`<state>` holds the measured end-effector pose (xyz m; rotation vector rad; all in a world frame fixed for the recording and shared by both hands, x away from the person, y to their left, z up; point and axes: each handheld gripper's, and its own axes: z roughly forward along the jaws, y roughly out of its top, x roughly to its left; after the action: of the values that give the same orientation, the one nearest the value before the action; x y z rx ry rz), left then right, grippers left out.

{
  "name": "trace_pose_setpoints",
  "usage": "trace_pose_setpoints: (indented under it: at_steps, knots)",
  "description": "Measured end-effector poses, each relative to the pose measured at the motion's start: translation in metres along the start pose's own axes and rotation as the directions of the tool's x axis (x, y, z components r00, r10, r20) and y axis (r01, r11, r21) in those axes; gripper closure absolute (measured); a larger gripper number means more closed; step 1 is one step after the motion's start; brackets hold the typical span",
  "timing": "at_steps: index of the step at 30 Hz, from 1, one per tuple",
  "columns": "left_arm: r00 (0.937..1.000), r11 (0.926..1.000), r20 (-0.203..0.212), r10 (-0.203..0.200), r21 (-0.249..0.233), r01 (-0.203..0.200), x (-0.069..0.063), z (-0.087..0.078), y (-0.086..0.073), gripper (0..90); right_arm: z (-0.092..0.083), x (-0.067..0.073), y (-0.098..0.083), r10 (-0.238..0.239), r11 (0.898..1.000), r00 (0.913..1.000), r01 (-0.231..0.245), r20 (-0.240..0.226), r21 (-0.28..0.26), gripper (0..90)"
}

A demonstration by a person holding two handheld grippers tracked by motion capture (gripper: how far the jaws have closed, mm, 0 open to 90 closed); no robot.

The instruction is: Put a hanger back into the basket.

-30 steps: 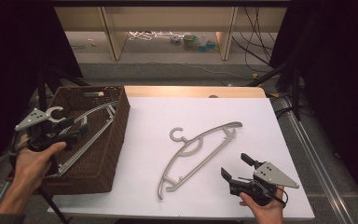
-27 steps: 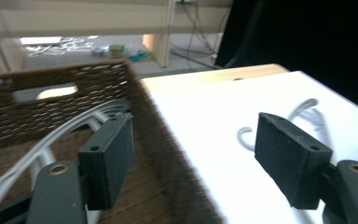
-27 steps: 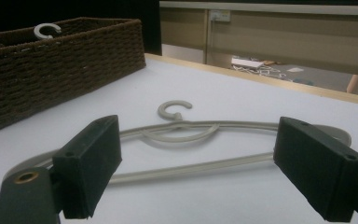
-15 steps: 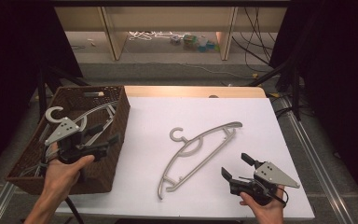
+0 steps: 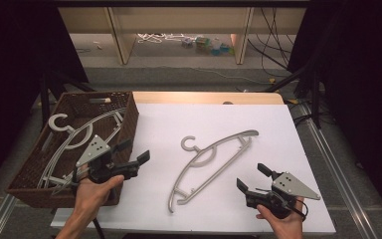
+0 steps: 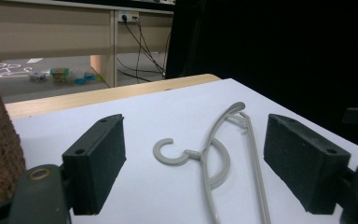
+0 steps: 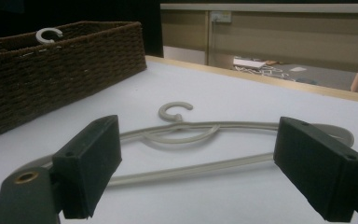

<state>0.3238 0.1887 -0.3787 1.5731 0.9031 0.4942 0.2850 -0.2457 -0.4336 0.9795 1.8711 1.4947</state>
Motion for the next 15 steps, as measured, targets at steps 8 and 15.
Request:
trace_pose_setpoints:
  at_steps: [8, 15]
  knots:
    - [0.9994, 0.9998, 0.033, 0.014, 0.014, -0.015, -0.018, 0.006, -0.014, 18.7, 0.000, 0.001, 0.000, 0.000, 1.000, 1.0000, 0.000, -0.002, -0.008, 15.8]
    - [0.9981, 0.9974, 0.057, 0.025, 0.065, -0.029, -0.035, 0.017, -0.033, 18.5, -0.001, 0.001, 0.001, -0.005, 1.000, 0.9999, 0.006, 0.009, -0.004, 15.8]
